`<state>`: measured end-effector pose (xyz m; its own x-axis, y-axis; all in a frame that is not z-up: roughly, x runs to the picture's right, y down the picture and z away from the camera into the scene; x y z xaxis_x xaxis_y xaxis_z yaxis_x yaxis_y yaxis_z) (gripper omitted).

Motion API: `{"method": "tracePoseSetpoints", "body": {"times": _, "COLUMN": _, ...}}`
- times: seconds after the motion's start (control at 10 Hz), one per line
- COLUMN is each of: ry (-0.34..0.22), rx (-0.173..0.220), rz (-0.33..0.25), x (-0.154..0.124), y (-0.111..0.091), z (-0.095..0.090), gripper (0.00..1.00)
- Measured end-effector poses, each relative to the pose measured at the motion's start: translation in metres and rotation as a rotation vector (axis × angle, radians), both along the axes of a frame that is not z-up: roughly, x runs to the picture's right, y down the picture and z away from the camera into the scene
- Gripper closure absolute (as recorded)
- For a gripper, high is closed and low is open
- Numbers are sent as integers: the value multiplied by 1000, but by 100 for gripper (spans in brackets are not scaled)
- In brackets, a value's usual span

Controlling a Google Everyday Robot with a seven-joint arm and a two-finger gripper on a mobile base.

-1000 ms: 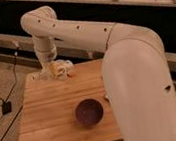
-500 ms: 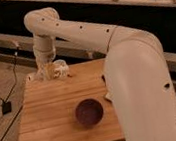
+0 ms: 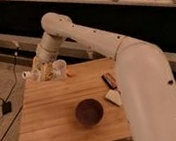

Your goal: Stand the bottle upright

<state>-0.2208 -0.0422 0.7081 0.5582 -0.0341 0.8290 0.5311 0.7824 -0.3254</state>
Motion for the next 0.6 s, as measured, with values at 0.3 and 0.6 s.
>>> {"method": "tracePoseSetpoints", "body": {"times": 0.3, "ry": -22, "rx": -64, "rz": 94, "x": 29, "y": 14, "z": 31, "gripper": 97}}
{"method": "tracePoseSetpoints", "body": {"times": 0.6, "ry": -28, "rx": -113, "rz": 207, "x": 55, "y": 23, "z": 63, "gripper": 97}}
